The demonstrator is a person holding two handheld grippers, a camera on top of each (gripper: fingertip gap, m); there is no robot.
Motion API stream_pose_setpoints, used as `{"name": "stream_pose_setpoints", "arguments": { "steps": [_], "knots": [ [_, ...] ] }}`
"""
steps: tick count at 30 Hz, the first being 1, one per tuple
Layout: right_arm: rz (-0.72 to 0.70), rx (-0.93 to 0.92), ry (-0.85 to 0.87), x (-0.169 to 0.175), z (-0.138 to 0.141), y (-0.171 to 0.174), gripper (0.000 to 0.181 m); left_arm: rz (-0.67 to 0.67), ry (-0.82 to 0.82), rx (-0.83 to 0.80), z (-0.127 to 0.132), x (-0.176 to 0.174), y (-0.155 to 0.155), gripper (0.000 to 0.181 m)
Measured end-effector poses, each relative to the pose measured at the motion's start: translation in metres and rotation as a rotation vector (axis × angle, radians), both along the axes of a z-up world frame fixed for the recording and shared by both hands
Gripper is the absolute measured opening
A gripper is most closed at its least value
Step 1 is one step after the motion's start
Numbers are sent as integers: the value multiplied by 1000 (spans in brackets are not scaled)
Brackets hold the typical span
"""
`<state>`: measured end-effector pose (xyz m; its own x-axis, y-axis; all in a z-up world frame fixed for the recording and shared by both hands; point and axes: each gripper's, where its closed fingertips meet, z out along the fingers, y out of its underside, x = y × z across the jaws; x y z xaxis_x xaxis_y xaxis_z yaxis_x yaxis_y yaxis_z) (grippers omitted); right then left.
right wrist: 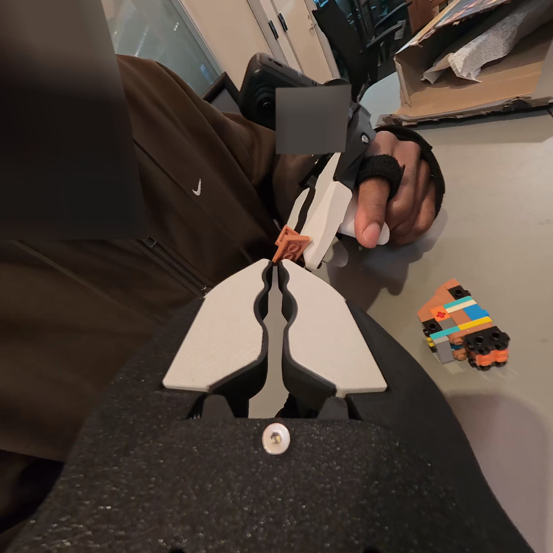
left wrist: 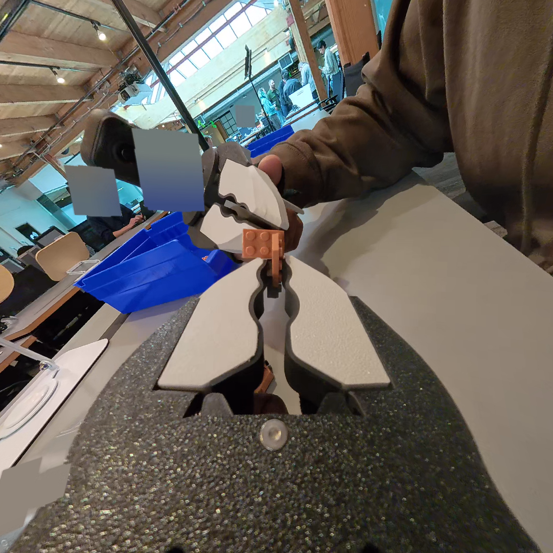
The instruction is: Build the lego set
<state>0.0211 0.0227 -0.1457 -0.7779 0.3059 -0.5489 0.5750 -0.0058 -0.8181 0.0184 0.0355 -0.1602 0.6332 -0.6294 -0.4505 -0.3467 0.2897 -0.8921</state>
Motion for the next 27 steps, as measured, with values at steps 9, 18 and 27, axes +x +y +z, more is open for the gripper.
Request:
{"name": "stream_pose_setpoints", "arguments": {
  "steps": [9,18,27],
  "knots": [
    [-30,98,54,-5,-2,-2,3,15,-13,-17,-2,-2,2,8],
    [-152,160,186,-13,0,1,4,40,-52,-29,1,-7,6,8],
    [-262,290,401,-19,7,2,8,17,-141,-50,7,-8,6,8]
  ]
}}
